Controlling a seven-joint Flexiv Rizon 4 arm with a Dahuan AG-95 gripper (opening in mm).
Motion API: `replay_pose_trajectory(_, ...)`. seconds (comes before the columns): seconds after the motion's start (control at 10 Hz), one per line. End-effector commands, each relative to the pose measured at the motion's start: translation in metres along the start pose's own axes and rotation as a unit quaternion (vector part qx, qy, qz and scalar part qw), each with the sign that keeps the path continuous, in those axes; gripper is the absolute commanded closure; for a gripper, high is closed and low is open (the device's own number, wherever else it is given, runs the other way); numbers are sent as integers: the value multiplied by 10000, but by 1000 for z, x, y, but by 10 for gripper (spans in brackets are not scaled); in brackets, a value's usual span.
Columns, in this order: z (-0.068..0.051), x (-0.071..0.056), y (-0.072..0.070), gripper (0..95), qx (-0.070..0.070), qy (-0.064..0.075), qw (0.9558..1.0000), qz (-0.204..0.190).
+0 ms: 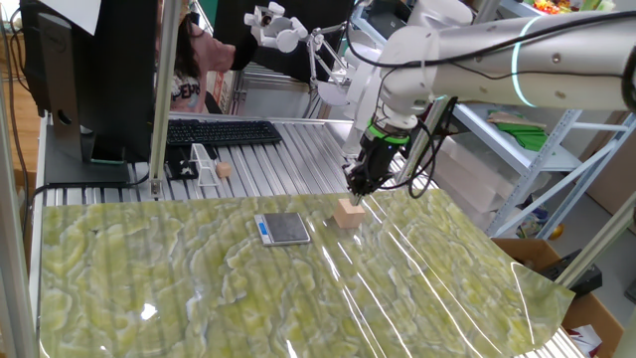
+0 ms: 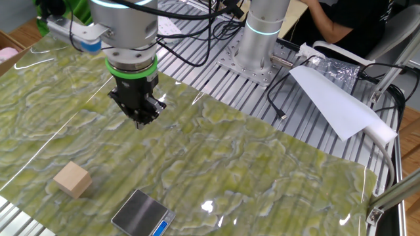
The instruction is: Place the block on the scale
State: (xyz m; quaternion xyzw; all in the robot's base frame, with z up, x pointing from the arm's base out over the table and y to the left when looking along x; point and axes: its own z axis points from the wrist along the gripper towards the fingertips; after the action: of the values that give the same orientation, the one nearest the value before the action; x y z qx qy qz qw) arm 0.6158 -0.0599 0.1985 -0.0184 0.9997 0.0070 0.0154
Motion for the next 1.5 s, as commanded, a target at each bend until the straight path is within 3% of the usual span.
replay_pose_trajectory(0.1,0,-2,0,950,-3,44,10000,-12)
replay_pose_trajectory(0.7,12,-7,5,950,11,72,9999,115)
replay_pose_trajectory(1.1,12,-6,5,950,12,85,9990,445)
replay_pose_trajectory(1.3,12,-6,5,950,14,200,9984,522)
replay_pose_trajectory(1.5,12,-6,5,950,22,202,9971,729)
